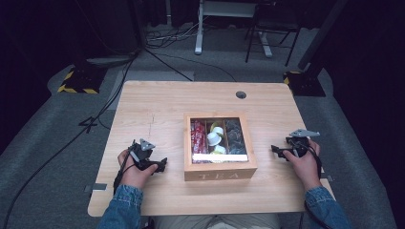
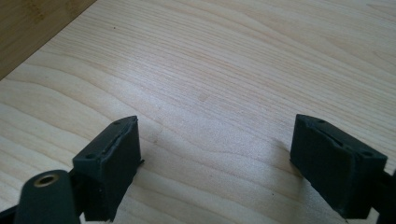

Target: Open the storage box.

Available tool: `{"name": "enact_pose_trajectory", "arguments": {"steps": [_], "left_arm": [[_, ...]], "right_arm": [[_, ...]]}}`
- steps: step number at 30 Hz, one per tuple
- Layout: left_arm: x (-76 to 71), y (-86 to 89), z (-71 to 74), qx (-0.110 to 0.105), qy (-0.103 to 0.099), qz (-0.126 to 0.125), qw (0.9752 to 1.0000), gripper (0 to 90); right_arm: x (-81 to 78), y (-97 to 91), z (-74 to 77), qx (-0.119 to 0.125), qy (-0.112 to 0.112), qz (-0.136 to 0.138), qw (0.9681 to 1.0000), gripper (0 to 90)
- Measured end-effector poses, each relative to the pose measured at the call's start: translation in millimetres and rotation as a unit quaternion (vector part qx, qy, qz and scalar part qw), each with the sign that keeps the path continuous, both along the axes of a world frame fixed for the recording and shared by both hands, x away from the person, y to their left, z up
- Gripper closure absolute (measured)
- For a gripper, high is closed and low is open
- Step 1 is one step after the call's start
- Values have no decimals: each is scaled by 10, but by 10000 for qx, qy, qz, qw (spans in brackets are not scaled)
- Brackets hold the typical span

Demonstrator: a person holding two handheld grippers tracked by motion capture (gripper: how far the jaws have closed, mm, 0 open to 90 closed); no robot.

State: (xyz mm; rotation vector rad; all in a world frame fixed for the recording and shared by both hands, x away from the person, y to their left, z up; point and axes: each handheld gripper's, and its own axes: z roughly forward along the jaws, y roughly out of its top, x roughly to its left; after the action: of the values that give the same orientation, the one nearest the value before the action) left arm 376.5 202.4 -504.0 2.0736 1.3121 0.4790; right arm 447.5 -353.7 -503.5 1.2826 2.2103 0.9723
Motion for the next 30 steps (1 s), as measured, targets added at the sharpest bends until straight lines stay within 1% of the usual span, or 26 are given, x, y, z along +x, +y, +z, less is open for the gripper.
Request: {"name": "enact_pose_trajectory", "arguments": {"steps": [1,2,4,5,6,7,8,10,12,14,17,21,25,27,28,30], "left_arm": [[-8,4,16,-3,-12,15,10000,113],[-13,2,33,14,14,24,10000,194],[-13,3,64,75,39,-41,10000,189],[-16,4,89,60,-14,-78,10000,188],[-16,7,109,17,5,-107,9999,206],[-20,0,165,-17,-7,-129,9999,216],[-20,0,165,-17,-7,-129,9999,215],[-29,-8,236,25,-79,-184,9998,217],[-48,-24,313,21,-83,-244,9997,221],[-70,-41,379,50,-100,-252,9996,224],[-102,-58,464,36,-133,-284,9995,231],[-160,-72,560,-83,-158,-239,9996,243],[-240,-103,670,-110,-244,-308,9992,247],[-289,-126,725,-164,-264,-356,9989,247],[-314,-137,754,-168,-279,-385,9987,247],[-371,-149,826,-112,-290,-457,9985,247]], "right_arm": [[0,0,0,0,-1,1,10000,162],[1,0,0,1,0,2,10000,162],[1,0,0,1,0,1,10000,162],[0,0,0,2,0,1,10000,162],[0,-1,0,1,-2,2,10000,162],[-1,-1,0,5,-4,1,10000,163],[-1,-1,0,5,-4,1,10000,163],[-3,-2,0,4,-4,12,10000,163],[-5,-4,-1,-8,-13,21,10000,163],[-7,-4,0,-5,-10,29,10000,165],[-12,-5,0,-4,-14,44,10000,171],[-15,-4,0,0,-16,49,10000,172],[-14,-5,0,1,-15,50,10000,172],[-12,-3,1,-1,-12,47,10000,171],[-11,0,1,7,-7,42,10000,171],[-6,6,0,12,-13,27,10000,171]]}}
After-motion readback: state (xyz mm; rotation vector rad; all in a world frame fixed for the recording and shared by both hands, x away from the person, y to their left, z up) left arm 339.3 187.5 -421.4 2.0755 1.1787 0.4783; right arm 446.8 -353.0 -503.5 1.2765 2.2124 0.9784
